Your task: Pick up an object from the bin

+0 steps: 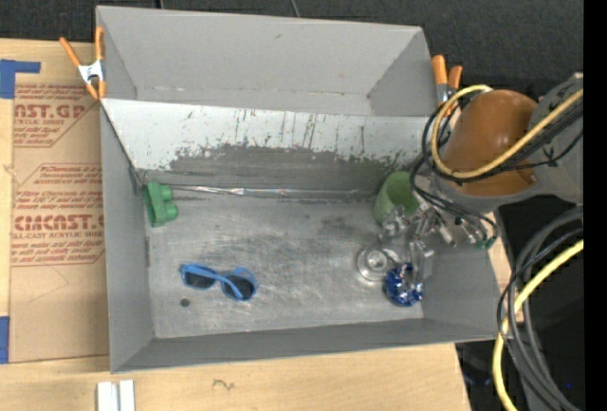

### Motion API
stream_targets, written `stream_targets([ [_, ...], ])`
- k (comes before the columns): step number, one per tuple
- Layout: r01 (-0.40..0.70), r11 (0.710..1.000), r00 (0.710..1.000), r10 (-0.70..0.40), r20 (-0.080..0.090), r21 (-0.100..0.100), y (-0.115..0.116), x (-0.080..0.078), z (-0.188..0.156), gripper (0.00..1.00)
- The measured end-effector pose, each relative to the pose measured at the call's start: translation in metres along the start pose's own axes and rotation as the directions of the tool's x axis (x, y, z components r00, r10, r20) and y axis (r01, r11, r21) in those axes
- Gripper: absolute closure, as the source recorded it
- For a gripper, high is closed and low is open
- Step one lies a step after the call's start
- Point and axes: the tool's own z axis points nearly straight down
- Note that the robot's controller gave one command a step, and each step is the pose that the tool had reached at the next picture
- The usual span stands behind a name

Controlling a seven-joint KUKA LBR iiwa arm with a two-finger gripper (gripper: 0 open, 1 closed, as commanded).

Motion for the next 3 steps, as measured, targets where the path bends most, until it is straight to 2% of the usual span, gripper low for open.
stream_targets([
  [1,0.567,0.824,0.824,-0.567,0.002,0.004,0.041,0.020,-0.112,1.00],
  [2,0.834,0.552,0.552,-0.834,0.001,0.004,0.010,-0.007,-0.191,1.00],
  [3,0.878,0.478,0.478,-0.878,0.001,0.003,0.013,-0.018,-0.221,1.00],
])
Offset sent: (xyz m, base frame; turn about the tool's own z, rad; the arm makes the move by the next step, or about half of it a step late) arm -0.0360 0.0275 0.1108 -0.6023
